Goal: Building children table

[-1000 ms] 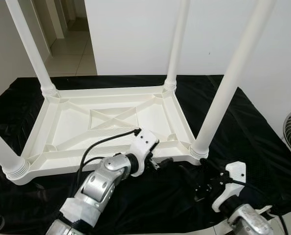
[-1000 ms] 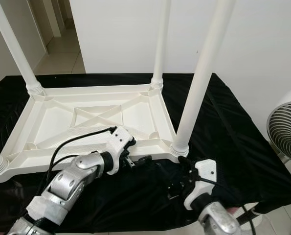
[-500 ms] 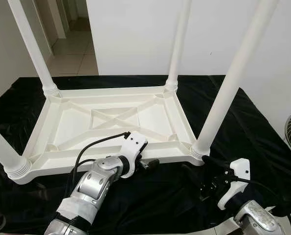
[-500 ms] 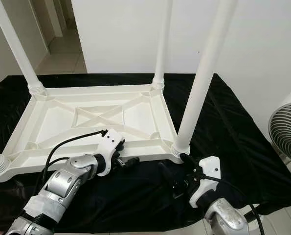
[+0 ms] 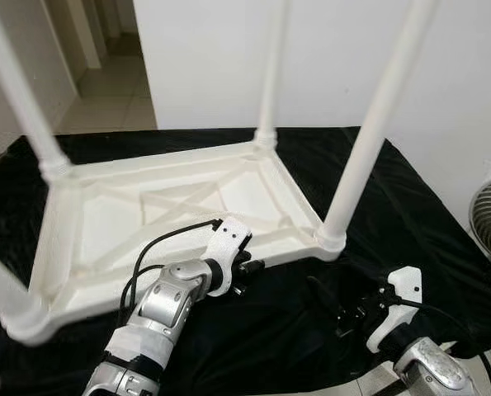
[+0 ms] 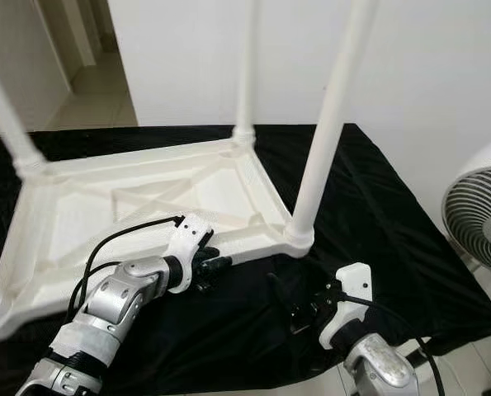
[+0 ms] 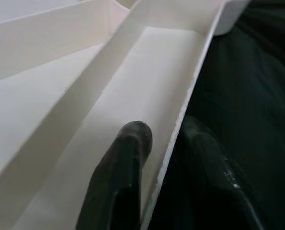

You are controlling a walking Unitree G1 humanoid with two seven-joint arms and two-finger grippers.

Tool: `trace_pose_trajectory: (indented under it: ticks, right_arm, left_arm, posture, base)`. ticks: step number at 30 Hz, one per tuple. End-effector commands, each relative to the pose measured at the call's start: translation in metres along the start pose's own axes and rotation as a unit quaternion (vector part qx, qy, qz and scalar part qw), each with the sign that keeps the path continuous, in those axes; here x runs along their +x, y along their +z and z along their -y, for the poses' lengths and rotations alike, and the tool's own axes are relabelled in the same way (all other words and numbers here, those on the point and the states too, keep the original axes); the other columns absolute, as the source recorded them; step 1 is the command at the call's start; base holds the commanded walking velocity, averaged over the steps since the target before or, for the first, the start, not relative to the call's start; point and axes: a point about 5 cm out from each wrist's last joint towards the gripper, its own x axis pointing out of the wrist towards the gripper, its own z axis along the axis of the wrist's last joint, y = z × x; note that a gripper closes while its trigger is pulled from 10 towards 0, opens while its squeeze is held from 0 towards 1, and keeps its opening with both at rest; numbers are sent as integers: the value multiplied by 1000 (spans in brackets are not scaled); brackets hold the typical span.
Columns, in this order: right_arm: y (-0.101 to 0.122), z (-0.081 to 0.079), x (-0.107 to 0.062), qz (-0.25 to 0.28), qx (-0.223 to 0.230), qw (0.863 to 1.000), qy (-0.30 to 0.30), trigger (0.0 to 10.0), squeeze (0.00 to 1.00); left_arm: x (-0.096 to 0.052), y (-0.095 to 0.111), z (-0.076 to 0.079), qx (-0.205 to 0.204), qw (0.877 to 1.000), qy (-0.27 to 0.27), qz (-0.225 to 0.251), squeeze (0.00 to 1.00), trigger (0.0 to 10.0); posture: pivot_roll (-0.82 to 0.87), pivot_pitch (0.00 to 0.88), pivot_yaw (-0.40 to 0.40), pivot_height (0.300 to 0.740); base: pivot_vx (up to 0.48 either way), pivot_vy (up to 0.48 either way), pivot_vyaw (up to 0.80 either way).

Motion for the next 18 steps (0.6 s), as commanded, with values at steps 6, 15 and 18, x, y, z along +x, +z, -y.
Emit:
trace_pose_trajectory:
  ticks: [6, 15, 18]
  right_arm:
    - [0, 0, 4, 3, -5, 1000, -5, 10000, 0]
    - [1, 2, 8, 5, -10, 1000, -6, 10000, 0]
    - [1, 2, 11, 7, -12, 1000, -6, 10000, 0]
  left_arm:
    - [-12, -21, -39, -27, 967, 251, -47, 0, 0]
    - [-5, -5, -37, -27, 972, 233, -4, 0, 10000]
    - [1, 23, -16, 7, 986, 150, 72, 0, 10000]
  posture:
    - [-106, 54, 19, 740]
    - [-101, 50, 10, 740]
    - [-98, 52, 11, 740]
  base:
    - [0, 0, 0]
    - [0, 0, 0]
    - [0, 0, 0]
